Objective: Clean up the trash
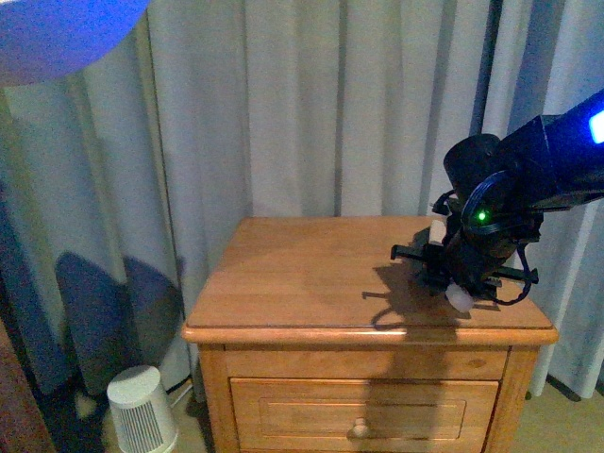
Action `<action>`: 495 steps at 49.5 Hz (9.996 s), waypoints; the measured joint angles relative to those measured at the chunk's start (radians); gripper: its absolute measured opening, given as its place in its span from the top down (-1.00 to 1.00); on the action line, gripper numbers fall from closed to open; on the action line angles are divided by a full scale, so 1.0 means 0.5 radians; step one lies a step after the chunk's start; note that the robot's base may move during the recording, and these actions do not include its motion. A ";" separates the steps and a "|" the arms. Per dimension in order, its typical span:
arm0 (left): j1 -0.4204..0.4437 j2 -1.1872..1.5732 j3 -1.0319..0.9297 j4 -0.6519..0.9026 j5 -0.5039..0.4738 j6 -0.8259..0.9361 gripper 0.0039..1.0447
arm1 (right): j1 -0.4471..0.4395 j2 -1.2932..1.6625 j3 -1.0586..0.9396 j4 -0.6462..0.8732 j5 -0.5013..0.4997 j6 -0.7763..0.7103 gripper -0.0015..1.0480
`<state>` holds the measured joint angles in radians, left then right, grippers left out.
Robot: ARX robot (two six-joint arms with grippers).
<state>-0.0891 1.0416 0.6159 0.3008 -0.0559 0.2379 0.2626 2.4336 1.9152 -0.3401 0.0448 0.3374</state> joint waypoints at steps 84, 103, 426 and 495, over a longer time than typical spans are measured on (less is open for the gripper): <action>0.000 0.000 0.000 0.000 0.000 0.000 0.54 | -0.283 -3.561 -3.747 2.337 -0.350 -0.816 0.63; -0.002 0.000 0.000 0.000 0.005 0.001 0.54 | -0.292 -3.603 -3.754 2.337 -0.352 -0.764 0.63; -0.197 1.940 1.531 -1.907 0.988 2.139 0.54 | -0.861 -1.200 -2.337 1.385 0.070 -2.388 0.64; -0.157 1.865 1.499 -1.409 1.167 1.730 0.54 | -0.643 -2.099 -2.255 0.744 -0.860 -1.349 0.64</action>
<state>-0.1677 1.9743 1.3655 -0.4038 0.5274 1.1030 -0.0589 1.3842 0.7879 0.0319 -0.3851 -0.3370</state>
